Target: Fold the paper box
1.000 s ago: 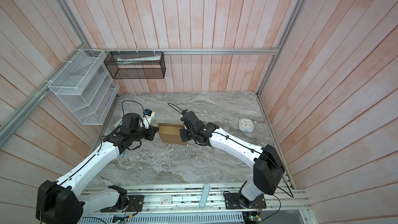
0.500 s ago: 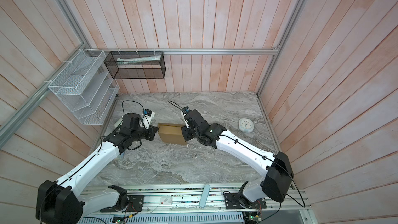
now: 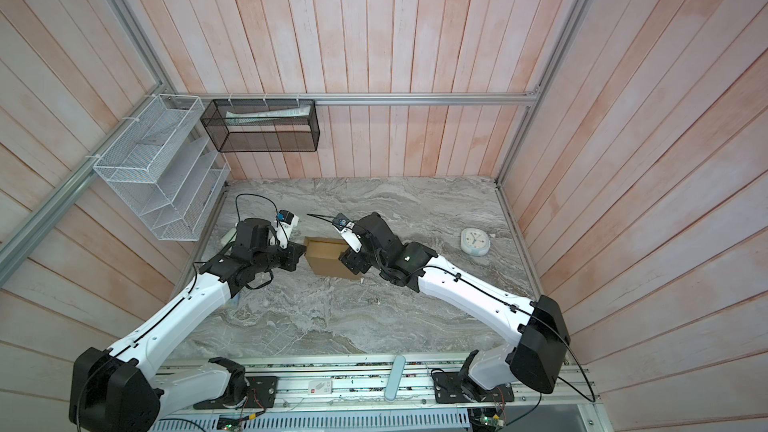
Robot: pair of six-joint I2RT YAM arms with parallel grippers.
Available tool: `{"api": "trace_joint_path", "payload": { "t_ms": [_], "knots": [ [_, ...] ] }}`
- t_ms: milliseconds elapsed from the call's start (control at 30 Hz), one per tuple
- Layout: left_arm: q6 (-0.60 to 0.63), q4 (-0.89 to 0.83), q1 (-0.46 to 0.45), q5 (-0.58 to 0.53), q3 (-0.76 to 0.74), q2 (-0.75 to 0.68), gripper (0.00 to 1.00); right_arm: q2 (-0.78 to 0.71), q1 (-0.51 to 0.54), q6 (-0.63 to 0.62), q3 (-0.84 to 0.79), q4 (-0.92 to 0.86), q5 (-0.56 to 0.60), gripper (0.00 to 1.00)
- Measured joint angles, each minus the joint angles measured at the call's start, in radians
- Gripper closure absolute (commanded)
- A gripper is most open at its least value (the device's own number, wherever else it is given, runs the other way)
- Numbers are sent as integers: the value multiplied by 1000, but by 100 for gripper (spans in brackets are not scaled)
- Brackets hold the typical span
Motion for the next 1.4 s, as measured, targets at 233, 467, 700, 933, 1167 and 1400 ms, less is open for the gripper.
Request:
{"api": "trace_joint_path", "payload": {
  "t_ms": [233, 467, 700, 933, 1167, 1400],
  "knots": [
    [0, 0, -2, -2, 0, 0, 100, 14, 2, -95, 3, 20, 26, 2],
    [0, 0, -2, -2, 0, 0, 100, 59, 4, -141, 8, 24, 31, 2],
    [0, 0, -2, -2, 0, 0, 100, 89, 27, -180, 10, 40, 43, 2],
    [0, 0, -2, -2, 0, 0, 100, 122, 33, -209, 16, 43, 43, 2],
    [0, 0, -2, -2, 0, 0, 100, 141, 33, -231, 16, 51, 43, 5],
    [0, 0, -2, -2, 0, 0, 100, 184, 33, -249, 16, 51, 42, 6]
  ]
}}
